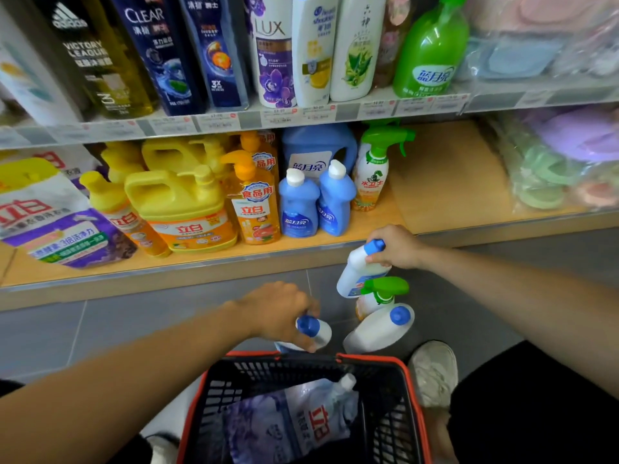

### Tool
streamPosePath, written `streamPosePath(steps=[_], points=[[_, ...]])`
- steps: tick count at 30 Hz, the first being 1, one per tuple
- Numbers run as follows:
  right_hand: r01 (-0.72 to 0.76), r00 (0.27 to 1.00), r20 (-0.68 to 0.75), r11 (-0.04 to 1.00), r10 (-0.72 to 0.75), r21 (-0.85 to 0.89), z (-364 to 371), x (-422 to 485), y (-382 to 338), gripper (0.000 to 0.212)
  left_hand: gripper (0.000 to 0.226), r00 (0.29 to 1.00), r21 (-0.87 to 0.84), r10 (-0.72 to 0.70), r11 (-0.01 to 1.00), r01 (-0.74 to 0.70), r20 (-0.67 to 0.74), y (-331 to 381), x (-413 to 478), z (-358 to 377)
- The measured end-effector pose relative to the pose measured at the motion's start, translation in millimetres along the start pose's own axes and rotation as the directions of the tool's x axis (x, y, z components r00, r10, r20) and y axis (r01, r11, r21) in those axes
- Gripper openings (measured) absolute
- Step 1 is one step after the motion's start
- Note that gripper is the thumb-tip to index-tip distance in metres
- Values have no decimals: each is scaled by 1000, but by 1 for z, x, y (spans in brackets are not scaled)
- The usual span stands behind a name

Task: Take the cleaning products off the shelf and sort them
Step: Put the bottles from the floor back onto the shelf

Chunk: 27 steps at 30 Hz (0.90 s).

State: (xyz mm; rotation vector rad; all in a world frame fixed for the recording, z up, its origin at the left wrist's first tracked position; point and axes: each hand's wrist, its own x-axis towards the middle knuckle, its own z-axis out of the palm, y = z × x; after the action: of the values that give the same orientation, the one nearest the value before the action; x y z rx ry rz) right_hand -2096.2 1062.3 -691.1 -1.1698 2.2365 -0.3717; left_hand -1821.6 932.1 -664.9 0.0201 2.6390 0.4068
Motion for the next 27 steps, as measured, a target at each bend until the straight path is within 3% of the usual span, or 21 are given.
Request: streamPosePath(steps=[6,12,15,22,27], points=[[-28,993,-102,964,57,263,-25,-7,10,23,37,999,84,-16,996,20,-48,-1,8,12],[46,976,-213,909,48,414,-89,-27,8,14,34,985,-57,-146,988,141,-97,-11,7,6],[84,942,-324,881,82,465,-125,-40,5,13,31,968,-117,-163,983,143,-191,-16,0,-4],[164,846,-514,850,140,501,-176,-39,6,22,29,805,-286,-251,952,107,-537,-11,-10,-53],[165,822,-547,854,158,494,-175,-18,15,22,31,688,-367,-322,926,86,-650,-3,-14,-80]])
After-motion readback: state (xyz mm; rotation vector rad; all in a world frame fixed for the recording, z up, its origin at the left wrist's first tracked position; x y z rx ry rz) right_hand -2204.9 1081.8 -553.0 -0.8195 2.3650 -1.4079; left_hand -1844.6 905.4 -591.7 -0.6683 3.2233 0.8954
